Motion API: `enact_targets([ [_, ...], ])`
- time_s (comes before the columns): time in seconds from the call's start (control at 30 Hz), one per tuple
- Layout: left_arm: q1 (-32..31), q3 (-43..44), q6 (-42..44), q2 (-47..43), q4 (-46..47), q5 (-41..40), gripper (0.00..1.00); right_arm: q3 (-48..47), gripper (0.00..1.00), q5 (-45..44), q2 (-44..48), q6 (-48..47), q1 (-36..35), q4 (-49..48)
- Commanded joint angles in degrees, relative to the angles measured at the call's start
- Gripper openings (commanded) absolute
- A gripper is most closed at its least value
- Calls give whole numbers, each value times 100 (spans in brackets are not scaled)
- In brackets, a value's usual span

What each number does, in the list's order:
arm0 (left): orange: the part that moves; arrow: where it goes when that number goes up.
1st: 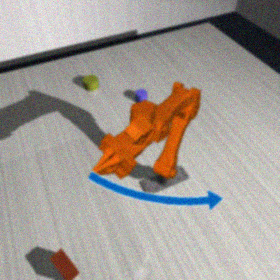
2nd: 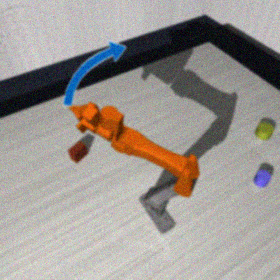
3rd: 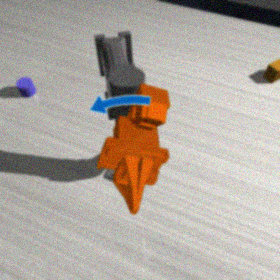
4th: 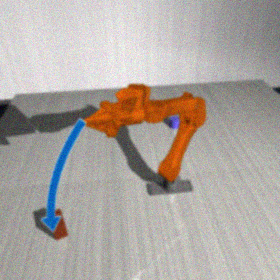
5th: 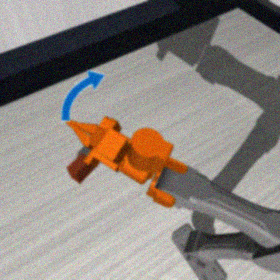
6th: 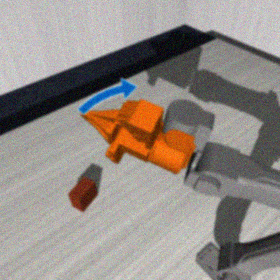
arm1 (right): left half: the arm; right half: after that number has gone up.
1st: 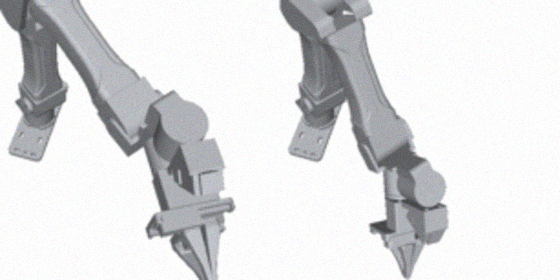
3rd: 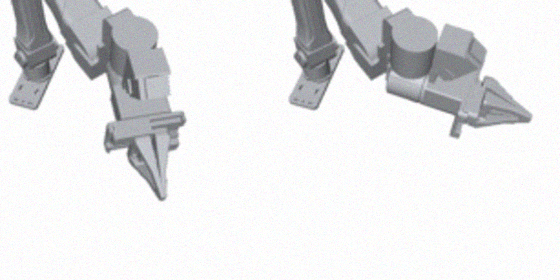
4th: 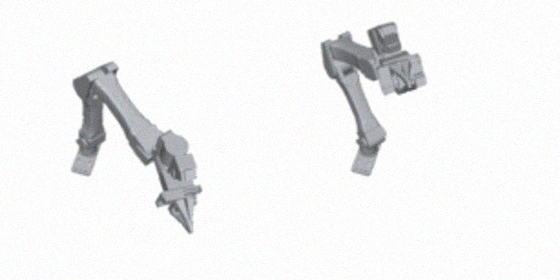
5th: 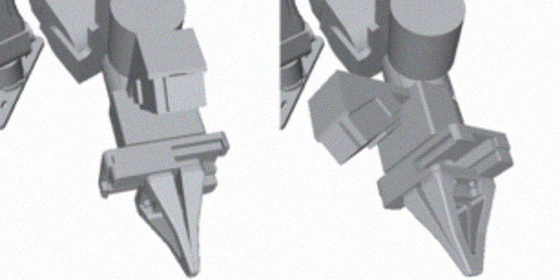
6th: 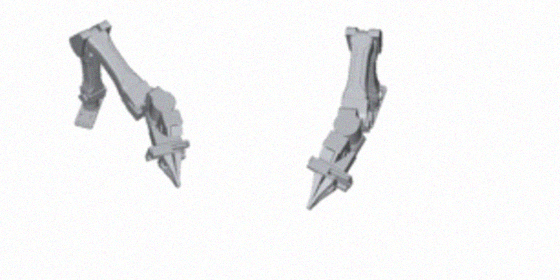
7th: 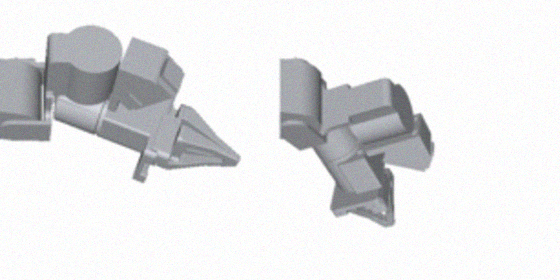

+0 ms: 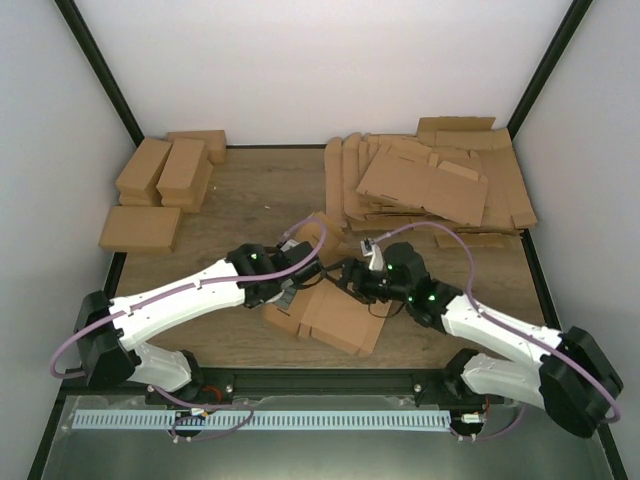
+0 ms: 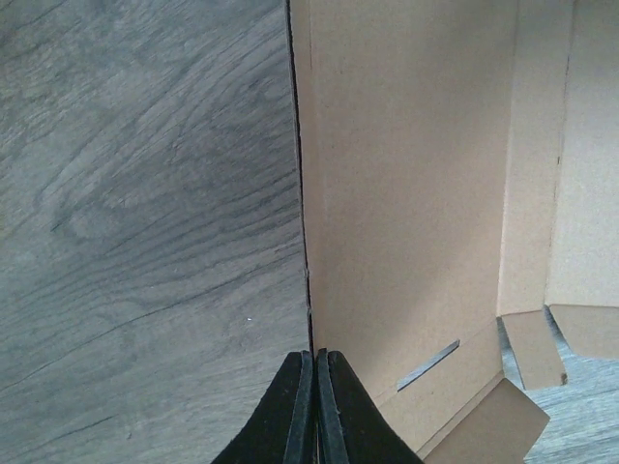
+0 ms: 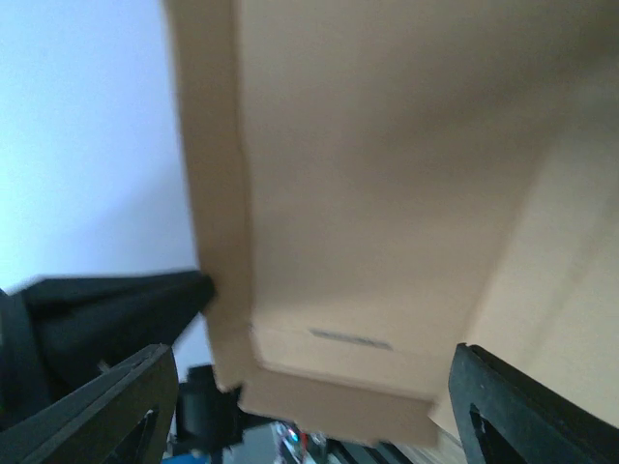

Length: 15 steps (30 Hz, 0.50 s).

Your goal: Fold the paper box

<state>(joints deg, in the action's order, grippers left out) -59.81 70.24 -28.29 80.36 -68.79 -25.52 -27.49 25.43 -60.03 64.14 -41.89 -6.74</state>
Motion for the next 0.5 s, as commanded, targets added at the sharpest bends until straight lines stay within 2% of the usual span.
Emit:
enact_targets([
  [0.0,-165,192,-33,-34,-51,-160,4,-849,79,-796,-500,425,-325,-557],
  [0.1,-231,185,-76,-116,67,-92,4,-1224,78,-956,-898,546,-443,-570],
  [0.23,-294,177,-94,-174,142,-92,4,-1569,72,-1131,-1270,715,-485,-626],
  [0.47,-427,127,-113,-213,235,-191,4,-2032,64,-1399,-1577,815,-487,-315],
])
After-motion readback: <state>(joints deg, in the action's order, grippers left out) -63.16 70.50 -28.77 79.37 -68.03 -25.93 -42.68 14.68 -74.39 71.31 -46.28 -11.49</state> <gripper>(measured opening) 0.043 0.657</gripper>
